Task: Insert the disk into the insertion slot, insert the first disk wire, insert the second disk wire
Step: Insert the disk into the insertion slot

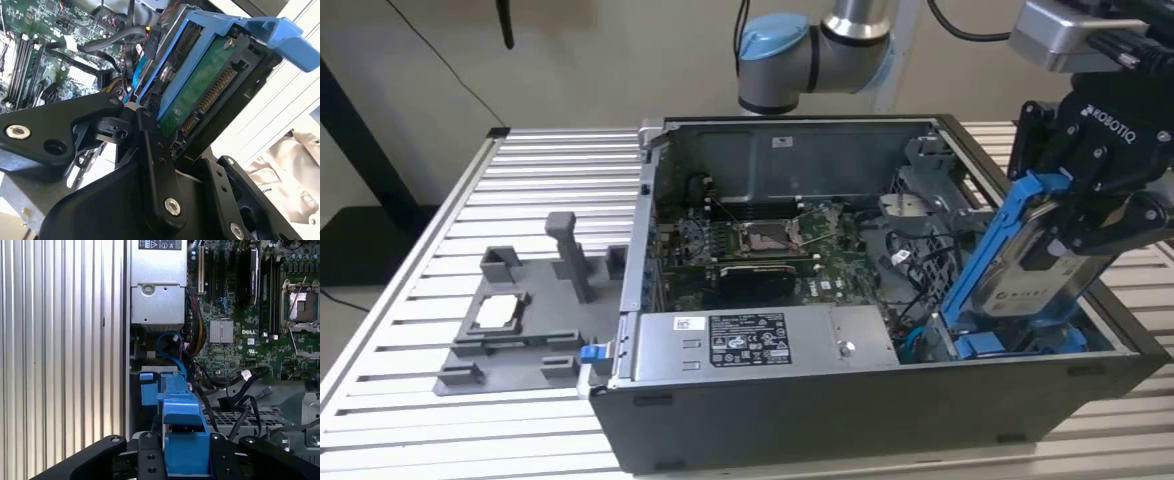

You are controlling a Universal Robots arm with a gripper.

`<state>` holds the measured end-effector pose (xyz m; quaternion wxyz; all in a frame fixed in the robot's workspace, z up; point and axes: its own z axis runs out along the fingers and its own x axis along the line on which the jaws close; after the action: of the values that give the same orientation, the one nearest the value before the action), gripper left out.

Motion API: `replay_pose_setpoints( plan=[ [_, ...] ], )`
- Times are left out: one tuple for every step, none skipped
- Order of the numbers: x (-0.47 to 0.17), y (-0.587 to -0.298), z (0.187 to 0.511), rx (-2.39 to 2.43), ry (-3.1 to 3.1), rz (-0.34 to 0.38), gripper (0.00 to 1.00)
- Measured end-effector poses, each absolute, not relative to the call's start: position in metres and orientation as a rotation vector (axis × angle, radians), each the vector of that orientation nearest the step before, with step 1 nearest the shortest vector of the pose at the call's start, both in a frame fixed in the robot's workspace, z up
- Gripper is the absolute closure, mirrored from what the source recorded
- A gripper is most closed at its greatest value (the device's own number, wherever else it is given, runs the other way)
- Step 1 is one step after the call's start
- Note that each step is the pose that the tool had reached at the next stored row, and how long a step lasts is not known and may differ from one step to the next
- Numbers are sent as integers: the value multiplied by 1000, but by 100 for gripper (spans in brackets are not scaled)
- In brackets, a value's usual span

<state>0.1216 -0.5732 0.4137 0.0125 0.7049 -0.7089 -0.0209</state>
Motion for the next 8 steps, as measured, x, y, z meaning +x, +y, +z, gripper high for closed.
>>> replay_pose_setpoints(
  plan=[
    [122,-573,413,2196,-2209,-68,67],
    [122,-573,412,2197,-2209,-69,67],
    [122,-573,411,2197,-2210,-70,67],
    [122,-573,411,2197,-2210,-71,67],
    [122,-573,410,2197,-2210,-71,67],
    [122,-573,410,2197,-2210,-71,67],
    [123,-573,409,2197,-2210,-71,67],
    [123,-573,408,2197,-2210,-70,67]
  ],
)
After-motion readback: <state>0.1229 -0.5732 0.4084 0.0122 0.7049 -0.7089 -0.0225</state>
